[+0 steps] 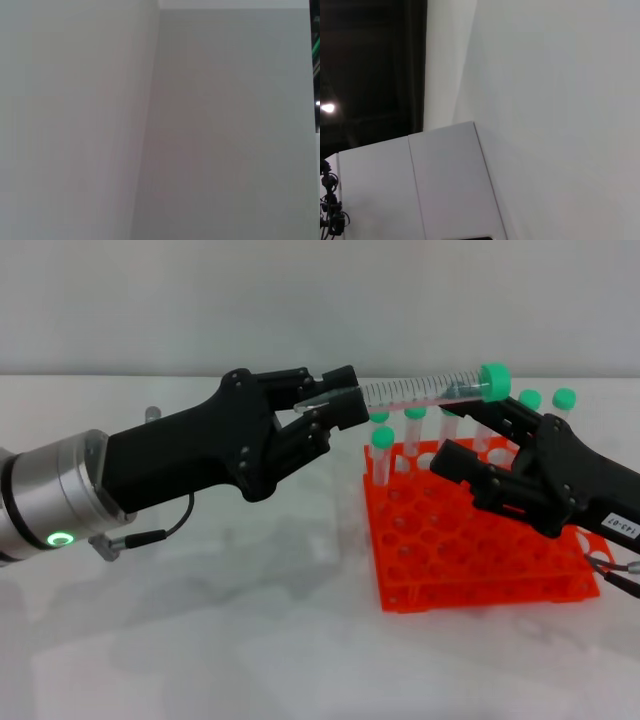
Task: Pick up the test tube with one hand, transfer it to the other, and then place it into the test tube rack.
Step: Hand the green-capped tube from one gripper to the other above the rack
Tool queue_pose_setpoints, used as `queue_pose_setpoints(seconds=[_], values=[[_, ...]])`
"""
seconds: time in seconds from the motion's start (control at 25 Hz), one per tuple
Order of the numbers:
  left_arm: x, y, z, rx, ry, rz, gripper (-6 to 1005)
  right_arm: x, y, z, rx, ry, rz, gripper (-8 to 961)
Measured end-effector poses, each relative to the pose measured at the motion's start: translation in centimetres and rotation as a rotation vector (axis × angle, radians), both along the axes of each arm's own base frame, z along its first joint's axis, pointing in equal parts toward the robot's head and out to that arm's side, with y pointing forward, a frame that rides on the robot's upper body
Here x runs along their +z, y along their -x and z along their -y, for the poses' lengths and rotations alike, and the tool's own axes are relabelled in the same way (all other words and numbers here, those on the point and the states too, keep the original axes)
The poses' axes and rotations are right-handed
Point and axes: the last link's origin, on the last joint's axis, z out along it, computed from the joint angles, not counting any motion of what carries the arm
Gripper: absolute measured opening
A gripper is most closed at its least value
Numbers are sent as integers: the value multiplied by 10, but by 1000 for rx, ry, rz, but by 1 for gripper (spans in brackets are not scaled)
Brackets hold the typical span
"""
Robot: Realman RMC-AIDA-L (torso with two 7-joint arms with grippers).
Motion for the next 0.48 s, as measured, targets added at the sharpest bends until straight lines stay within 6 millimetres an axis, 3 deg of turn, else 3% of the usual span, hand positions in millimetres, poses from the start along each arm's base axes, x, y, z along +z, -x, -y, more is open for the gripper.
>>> queue_pose_setpoints(seconds=[0.48], values=[[-5, 0, 0, 6, 15, -10, 202, 2, -1, 1, 2, -32, -14, 758]])
